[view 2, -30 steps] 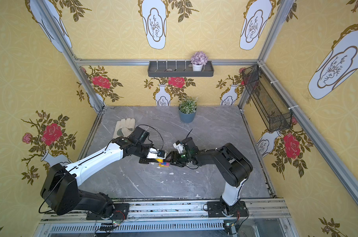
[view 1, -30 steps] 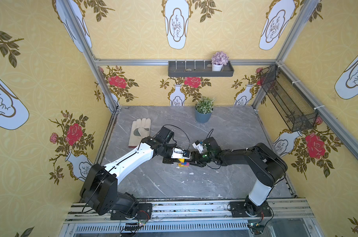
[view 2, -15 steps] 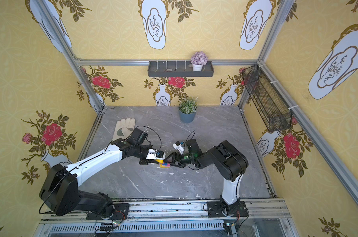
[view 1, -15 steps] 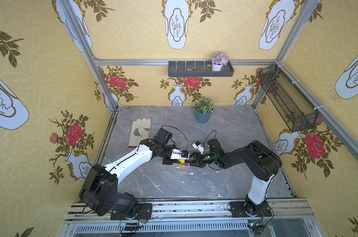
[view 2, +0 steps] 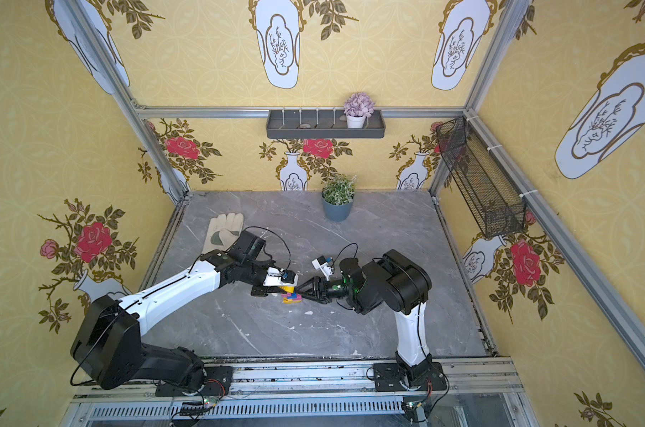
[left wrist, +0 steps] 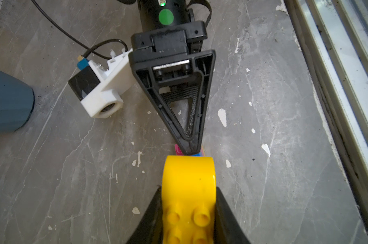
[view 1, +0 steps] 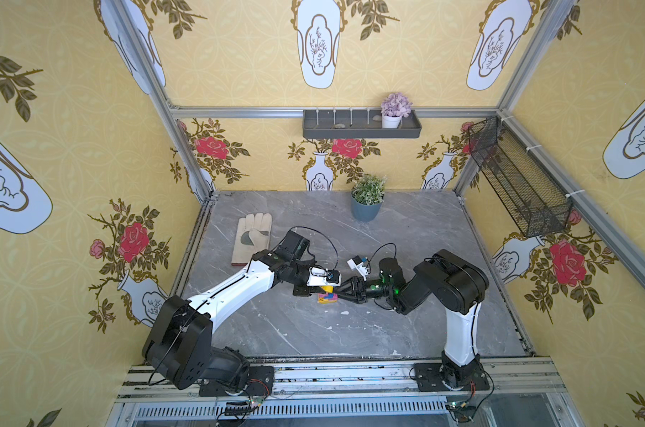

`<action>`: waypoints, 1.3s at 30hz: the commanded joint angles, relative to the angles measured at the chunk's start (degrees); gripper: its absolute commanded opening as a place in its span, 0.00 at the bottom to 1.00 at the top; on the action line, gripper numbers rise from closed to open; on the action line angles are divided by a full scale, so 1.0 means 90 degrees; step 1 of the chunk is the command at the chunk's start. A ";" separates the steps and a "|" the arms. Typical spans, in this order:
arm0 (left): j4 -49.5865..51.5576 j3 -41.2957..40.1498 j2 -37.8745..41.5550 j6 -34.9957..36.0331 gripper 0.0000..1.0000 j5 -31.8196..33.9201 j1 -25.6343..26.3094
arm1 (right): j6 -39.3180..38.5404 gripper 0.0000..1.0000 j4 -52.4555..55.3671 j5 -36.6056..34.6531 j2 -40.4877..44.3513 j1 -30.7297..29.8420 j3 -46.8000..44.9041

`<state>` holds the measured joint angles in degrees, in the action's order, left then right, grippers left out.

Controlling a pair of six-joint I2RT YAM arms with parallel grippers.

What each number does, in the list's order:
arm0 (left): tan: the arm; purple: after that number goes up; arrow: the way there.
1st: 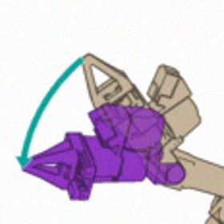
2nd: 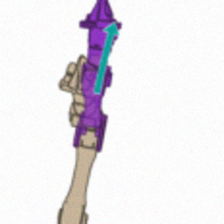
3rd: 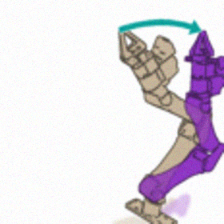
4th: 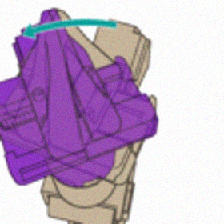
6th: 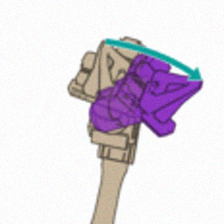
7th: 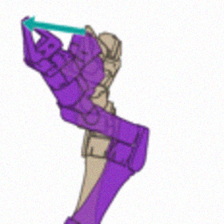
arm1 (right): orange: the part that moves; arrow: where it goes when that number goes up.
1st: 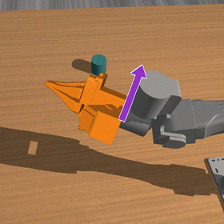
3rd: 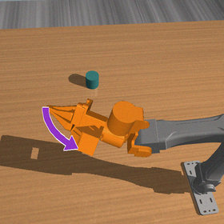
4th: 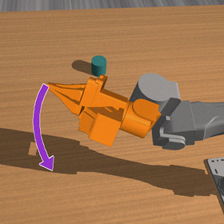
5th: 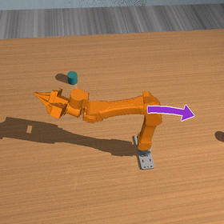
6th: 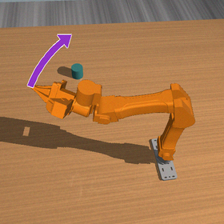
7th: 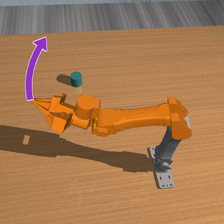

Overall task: Assemble the letter s with lego
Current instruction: Assemble the lego brick with the lego brick.

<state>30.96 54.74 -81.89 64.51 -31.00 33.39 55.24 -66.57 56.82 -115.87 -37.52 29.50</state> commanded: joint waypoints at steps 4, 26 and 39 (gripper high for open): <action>-0.0040 -0.0078 0.0073 -0.0088 0.00 0.0108 -0.0184 | -0.1072 0.79 0.4132 -0.1618 0.0160 -0.0096 0.0373; 0.0129 -0.0107 0.0195 -0.0047 0.00 0.0046 -0.0135 | -0.1207 0.69 0.4280 -0.1709 0.0072 -0.0148 0.0501; 0.0060 0.0040 -0.0192 -0.0058 0.00 0.0028 0.0109 | -0.1216 0.69 0.4320 -0.1739 0.0129 -0.0138 0.0469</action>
<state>32.01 54.63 -82.98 64.05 -29.82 34.24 46.81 -46.76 52.56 -113.08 -38.63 35.24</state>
